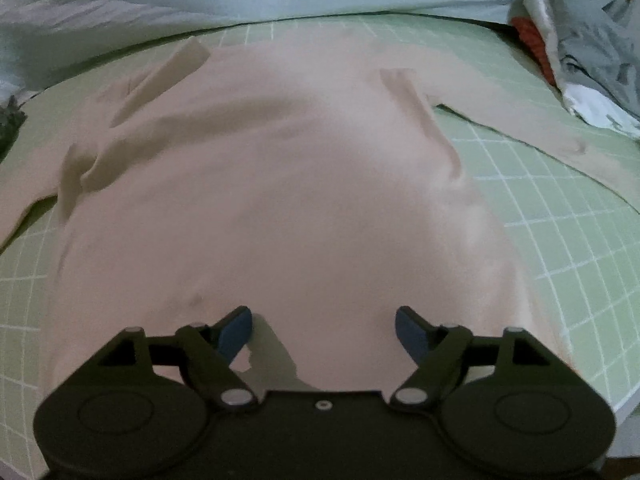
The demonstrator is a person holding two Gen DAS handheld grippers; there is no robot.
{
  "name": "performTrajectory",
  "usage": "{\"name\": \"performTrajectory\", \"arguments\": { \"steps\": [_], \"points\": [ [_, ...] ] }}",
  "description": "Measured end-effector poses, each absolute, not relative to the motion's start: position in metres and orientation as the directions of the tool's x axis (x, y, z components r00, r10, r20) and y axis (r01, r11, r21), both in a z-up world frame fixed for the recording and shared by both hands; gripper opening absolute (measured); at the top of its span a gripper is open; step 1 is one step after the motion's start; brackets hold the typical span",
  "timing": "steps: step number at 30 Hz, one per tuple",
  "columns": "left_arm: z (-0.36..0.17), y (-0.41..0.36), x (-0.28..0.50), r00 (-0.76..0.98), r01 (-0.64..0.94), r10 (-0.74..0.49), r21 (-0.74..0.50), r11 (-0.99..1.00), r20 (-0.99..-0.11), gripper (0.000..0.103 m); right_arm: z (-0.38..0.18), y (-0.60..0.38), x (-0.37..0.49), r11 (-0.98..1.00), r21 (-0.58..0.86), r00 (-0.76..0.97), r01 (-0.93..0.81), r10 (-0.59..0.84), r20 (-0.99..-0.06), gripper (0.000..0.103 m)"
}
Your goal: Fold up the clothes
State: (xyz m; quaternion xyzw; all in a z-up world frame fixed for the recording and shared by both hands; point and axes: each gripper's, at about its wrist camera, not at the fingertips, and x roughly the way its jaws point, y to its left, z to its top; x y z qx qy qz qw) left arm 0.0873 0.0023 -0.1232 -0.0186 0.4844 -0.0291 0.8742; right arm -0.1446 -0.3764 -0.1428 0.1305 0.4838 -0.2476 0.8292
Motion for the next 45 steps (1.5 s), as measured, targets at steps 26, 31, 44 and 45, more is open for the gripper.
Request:
{"name": "performTrajectory", "arguments": {
  "steps": [26, 31, 44, 45],
  "points": [
    [-0.125, -0.278, 0.216, 0.525, 0.425, -0.254, -0.008, 0.905, -0.813, 0.078, -0.125, -0.609, -0.104, 0.614, -0.028, 0.329, 0.789, -0.46, -0.825, 0.092],
    [-0.139, -0.317, 0.24, 0.476, 0.564, -0.307, 0.018, 0.826, -0.824, 0.078, -0.133, -0.626, -0.088, 0.6, -0.068, 0.281, 0.797, -0.469, -0.837, 0.092],
    [-0.145, -0.297, 0.274, 0.459, 0.425, -0.35, -0.145, 0.894, -0.816, 0.013, -0.147, -0.629, -0.086, 0.586, -0.128, 0.235, 0.8, -0.504, -0.831, 0.096],
    [-0.144, -0.293, 0.275, 0.455, 0.404, -0.361, -0.173, 0.898, -0.814, 0.018, -0.148, -0.629, -0.087, 0.583, -0.123, 0.237, 0.803, -0.502, -0.832, 0.096]
  ]
}}
